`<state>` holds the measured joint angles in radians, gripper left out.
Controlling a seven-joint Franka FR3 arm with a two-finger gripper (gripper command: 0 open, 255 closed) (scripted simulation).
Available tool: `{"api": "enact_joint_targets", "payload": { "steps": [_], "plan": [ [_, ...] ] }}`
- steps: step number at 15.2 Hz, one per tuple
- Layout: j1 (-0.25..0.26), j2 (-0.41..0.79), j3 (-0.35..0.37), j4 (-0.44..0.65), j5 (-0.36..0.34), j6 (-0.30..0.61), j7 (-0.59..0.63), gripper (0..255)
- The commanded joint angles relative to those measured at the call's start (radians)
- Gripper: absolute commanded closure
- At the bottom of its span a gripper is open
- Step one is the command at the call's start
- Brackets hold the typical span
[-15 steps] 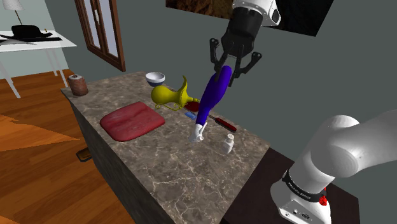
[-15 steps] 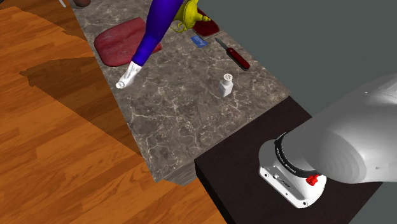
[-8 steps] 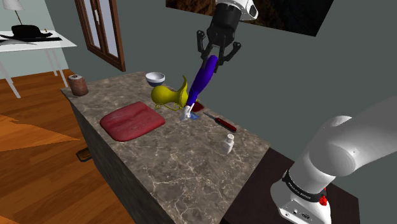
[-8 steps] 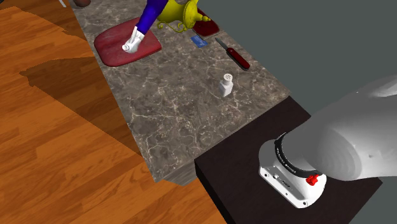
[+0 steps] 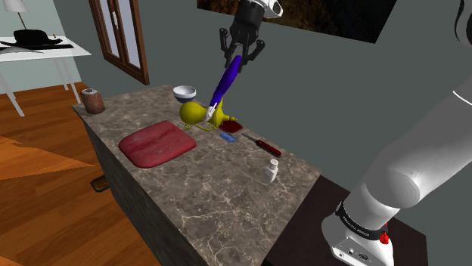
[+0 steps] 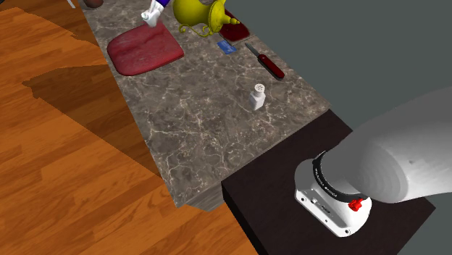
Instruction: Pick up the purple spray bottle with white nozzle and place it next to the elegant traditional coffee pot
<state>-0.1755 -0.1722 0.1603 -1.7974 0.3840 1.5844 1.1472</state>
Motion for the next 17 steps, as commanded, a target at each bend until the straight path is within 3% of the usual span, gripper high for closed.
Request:
{"api": "enact_joint_targets", "payload": {
  "steps": [1,7,17],
  "plan": [
    [-0.01,0.08,-0.01,0.083,-0.015,-0.01,-0.015,255],
    [-0.029,0.335,-0.029,0.399,-0.051,-0.083,-0.029,255],
    [-0.027,0.306,-0.029,0.229,-0.047,0.052,-0.074,255]
  ]
}}
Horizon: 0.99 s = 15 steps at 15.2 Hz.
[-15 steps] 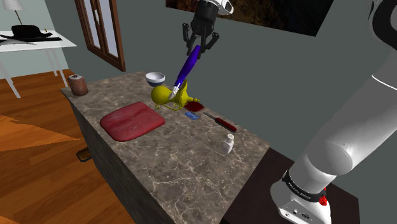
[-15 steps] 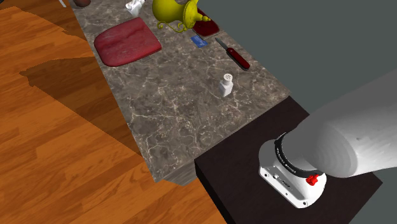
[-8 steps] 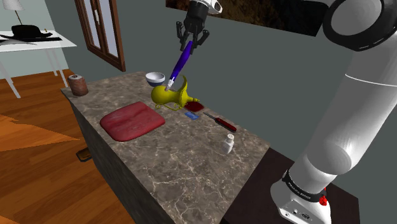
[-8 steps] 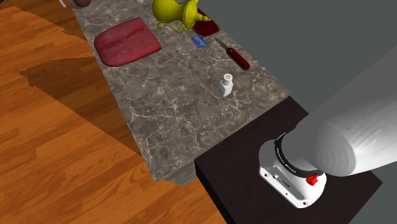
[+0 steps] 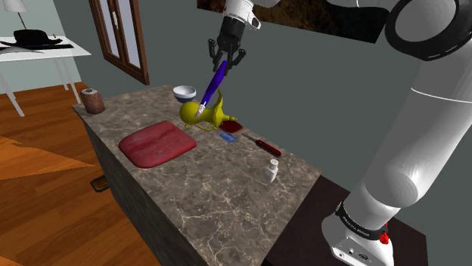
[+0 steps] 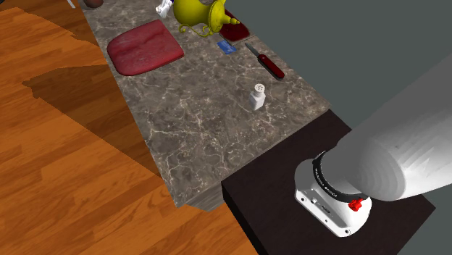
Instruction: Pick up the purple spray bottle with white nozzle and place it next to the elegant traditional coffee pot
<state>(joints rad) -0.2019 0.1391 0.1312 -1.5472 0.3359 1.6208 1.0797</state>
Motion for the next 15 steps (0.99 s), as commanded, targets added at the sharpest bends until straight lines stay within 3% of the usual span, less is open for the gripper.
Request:
{"api": "enact_joint_targets", "payload": {
  "steps": [1,15],
  "plan": [
    [0.0,-0.006,0.0,-0.036,0.001,0.029,-0.01,255],
    [0.005,0.001,0.002,-0.211,0.011,0.203,-0.066,255]
  ]
}}
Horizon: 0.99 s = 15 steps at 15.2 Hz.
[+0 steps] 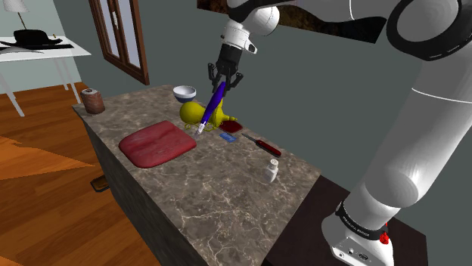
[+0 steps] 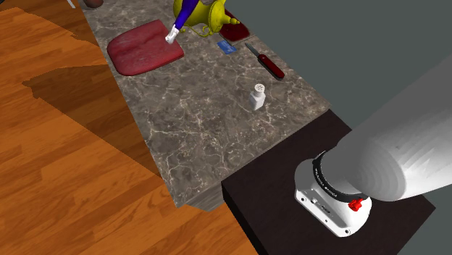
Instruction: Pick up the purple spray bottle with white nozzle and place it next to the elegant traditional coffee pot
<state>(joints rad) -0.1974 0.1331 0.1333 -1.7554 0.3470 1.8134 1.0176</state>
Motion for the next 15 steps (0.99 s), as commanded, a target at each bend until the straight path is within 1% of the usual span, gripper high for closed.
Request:
{"api": "enact_joint_targets", "payload": {
  "steps": [1,15],
  "plan": [
    [0.001,0.009,0.0,-0.014,0.001,0.022,-0.007,255],
    [0.006,0.059,0.004,-0.135,0.016,0.187,-0.06,255]
  ]
}}
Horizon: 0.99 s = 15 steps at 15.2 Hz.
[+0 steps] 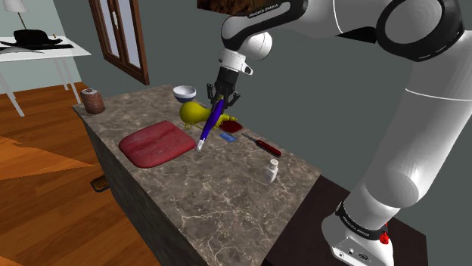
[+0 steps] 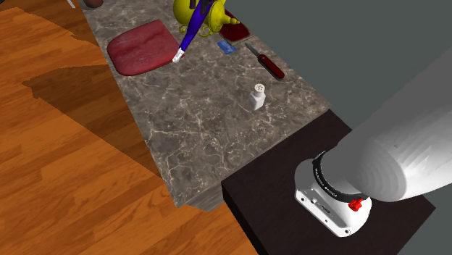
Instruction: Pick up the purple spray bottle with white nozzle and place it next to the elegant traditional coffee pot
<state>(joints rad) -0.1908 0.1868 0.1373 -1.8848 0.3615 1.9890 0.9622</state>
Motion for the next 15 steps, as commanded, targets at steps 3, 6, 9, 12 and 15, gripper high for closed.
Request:
{"api": "enact_joint_targets", "payload": {
  "steps": [3,6,9,12,15],
  "plan": [
    [0.001,0.021,0.001,-0.026,0.005,0.045,-0.016,255],
    [0.002,0.038,0.002,-0.044,0.009,0.079,-0.028,255],
    [0.004,0.057,0.003,-0.061,0.013,0.113,-0.039,255],
    [0.005,0.077,0.004,-0.075,0.018,0.146,-0.051,255],
    [0.006,0.099,0.004,-0.087,0.023,0.179,-0.062,255]
  ]
}}
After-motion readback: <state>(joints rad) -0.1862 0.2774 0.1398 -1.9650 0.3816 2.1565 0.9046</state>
